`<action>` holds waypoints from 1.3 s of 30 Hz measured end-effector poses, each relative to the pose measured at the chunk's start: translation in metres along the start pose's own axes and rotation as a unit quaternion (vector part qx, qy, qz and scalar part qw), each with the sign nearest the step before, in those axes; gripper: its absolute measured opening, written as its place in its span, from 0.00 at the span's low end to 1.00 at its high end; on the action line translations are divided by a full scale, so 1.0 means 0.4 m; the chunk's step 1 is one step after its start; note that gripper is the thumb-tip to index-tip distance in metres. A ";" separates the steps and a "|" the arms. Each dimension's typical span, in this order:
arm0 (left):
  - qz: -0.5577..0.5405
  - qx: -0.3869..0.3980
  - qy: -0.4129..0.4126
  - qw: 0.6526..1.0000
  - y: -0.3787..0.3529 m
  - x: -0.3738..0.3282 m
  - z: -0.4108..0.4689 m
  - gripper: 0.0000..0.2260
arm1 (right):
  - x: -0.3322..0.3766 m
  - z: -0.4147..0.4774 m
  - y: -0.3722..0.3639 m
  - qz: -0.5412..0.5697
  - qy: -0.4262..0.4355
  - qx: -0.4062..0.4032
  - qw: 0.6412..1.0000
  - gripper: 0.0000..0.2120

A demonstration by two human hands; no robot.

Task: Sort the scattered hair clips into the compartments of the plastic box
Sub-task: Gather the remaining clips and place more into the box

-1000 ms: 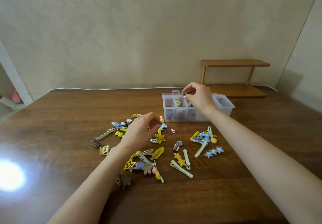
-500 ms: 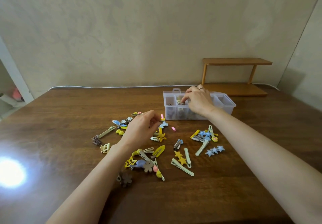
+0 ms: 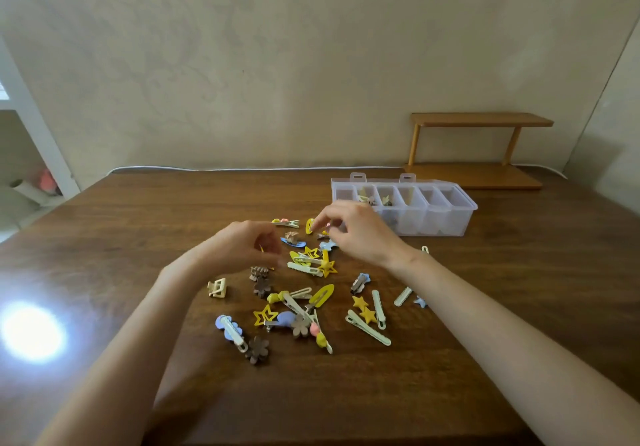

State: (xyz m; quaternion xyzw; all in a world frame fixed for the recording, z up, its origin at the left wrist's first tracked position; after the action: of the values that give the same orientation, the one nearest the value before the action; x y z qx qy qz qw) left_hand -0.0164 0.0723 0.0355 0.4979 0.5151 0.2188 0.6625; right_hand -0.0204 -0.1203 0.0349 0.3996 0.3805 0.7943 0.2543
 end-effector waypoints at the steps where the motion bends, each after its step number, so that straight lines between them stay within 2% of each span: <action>1: 0.004 0.045 0.008 0.999 -0.001 0.008 -0.012 0.10 | 0.007 -0.001 -0.014 0.006 0.004 0.014 1.000 0.14; 4: 0.005 0.126 0.017 0.992 -0.016 0.024 -0.039 0.14 | 0.027 -0.008 -0.040 0.025 0.012 0.037 0.999 0.14; 8: 0.048 0.136 -0.013 0.989 -0.024 0.033 -0.040 0.13 | 0.036 -0.019 -0.052 0.049 0.007 0.047 0.998 0.14; 10: 0.071 0.115 -0.017 0.991 -0.028 0.037 -0.032 0.11 | 0.033 -0.024 -0.056 0.060 -0.003 0.048 0.997 0.14; 12: 0.059 0.060 -0.025 0.996 -0.027 0.034 -0.021 0.10 | 0.033 -0.030 -0.060 0.084 -0.009 0.042 0.996 0.14; 15: -0.058 -0.043 -0.025 0.997 -0.018 0.027 -0.001 0.09 | 0.033 -0.034 -0.059 0.144 -0.024 0.023 0.989 0.11; 18: -0.189 -0.099 -0.022 0.977 -0.016 0.002 0.019 0.09 | 0.033 -0.034 -0.056 0.172 -0.025 0.024 0.984 0.16; 20: -0.231 -0.102 -0.021 0.967 -0.022 -0.023 0.030 0.10 | 0.030 -0.033 -0.057 0.168 -0.023 0.007 0.986 0.18; 23: -0.271 -0.095 -0.027 0.957 -0.035 -0.047 0.042 0.12 | 0.018 -0.039 -0.051 0.166 -0.027 -0.045 0.985 0.14; 25: -0.279 -0.096 -0.033 0.955 -0.048 -0.049 0.044 0.11 | 0.010 -0.046 -0.046 0.160 -0.029 -0.052 0.985 0.12; 29: -0.241 -0.088 -0.045 0.966 -0.082 -0.046 0.042 0.09 | -0.003 -0.054 -0.052 0.131 -0.022 -0.048 0.990 0.09; 32: -0.196 -0.126 -0.066 0.970 -0.086 -0.049 0.037 0.05 | -0.017 -0.051 -0.052 0.109 -0.033 -0.053 0.992 0.09; 35: -0.210 -0.182 -0.062 0.959 -0.075 -0.046 0.029 0.02 | -0.045 -0.044 -0.008 0.077 -0.080 -0.126 0.986 0.07; 39: -0.186 -0.209 -0.056 0.958 -0.057 -0.035 0.022 0.03 | -0.141 -0.030 0.104 -0.002 -0.200 -0.261 0.944 0.05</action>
State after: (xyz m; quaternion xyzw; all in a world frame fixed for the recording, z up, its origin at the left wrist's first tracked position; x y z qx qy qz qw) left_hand -0.0187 0.0479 0.0216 0.2548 0.5035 0.1666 0.8086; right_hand -0.0034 -0.1894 0.0390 0.4695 0.1016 0.7688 0.4220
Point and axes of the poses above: each hand's wrist, its own z-axis towards the middle knuckle, its own y-axis out of the back of the hand, x = y × z, the point moved 3 cm from there along z, towards the middle knuckle, and after that the axes turned 3 degrees about x, right-handed, at the moved point
